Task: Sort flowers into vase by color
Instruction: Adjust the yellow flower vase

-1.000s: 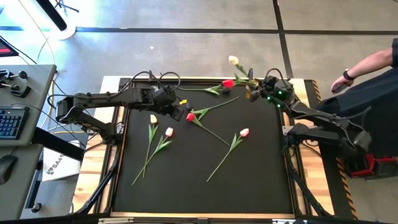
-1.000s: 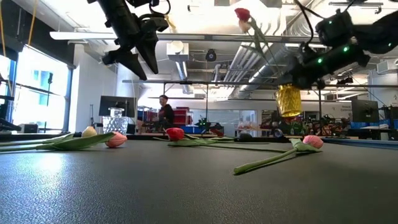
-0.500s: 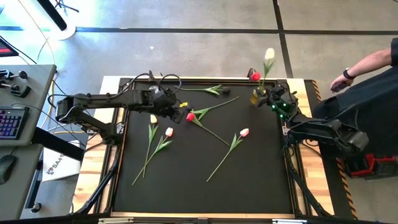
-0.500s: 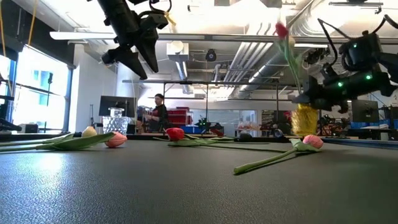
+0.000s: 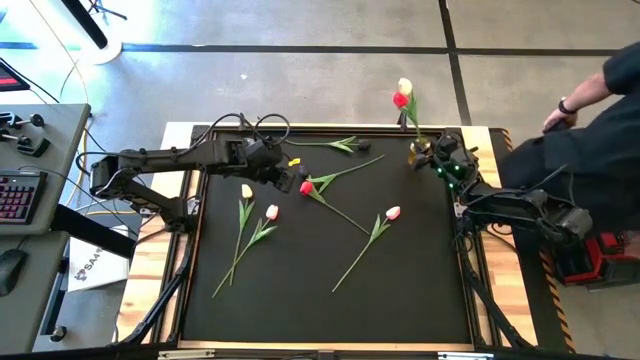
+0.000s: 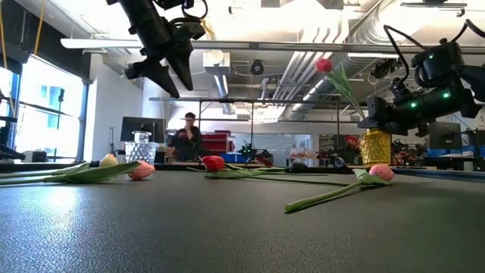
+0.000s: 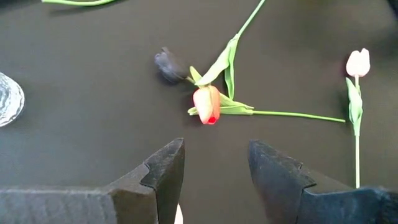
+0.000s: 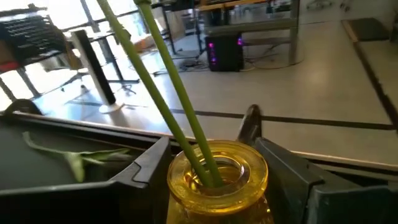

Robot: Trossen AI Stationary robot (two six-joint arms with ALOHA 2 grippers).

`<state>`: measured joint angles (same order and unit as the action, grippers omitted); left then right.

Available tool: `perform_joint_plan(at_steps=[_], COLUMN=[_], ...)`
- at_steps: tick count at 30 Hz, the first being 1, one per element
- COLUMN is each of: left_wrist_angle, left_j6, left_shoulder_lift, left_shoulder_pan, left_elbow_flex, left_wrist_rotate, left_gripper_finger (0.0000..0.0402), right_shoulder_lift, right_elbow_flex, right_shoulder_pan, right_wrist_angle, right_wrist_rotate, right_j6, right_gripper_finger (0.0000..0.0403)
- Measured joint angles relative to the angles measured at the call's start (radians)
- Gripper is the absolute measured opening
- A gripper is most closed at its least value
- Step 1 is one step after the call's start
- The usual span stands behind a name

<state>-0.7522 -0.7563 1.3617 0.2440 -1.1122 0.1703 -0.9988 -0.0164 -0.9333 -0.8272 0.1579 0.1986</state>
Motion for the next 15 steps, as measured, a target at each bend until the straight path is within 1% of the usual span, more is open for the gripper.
perform_joint_plan(at_steps=[4, 6, 9, 12, 15], left_wrist_angle=[0.001, 0.001, 0.001, 0.001, 0.001], left_j6=[0.0, 0.002, 0.003, 0.008, 0.008], left_shoulder_lift=[0.0, 0.0, 0.0, 0.0, 0.0], left_shoulder_pan=[0.0, 0.0, 0.0, 0.0, -0.009], left_elbow_flex=[0.0, 0.0, 0.0, 0.0, 0.0], left_wrist_rotate=[0.0, 0.009, 0.017, 0.017, 0.017], left_gripper_finger=[0.0165, 0.0165, 0.0165, 0.0165, 0.0165], right_shoulder_lift=[-0.052, -0.099, -0.183, -0.27, -0.327], right_elbow_flex=[-0.03, -0.05, -0.073, -0.081, -0.081], right_shoulder_pan=[-0.001, -0.007, -0.012, -0.011, -0.003], right_wrist_angle=[-0.001, -0.001, -0.018, -0.104, -0.187], right_wrist_rotate=[0.008, 0.003, -0.012, -0.021, -0.006], right_j6=[-0.071, -0.099, -0.096, -0.072, -0.068], right_gripper_finger=[0.0177, 0.0177, 0.0177, 0.0177, 0.0177])
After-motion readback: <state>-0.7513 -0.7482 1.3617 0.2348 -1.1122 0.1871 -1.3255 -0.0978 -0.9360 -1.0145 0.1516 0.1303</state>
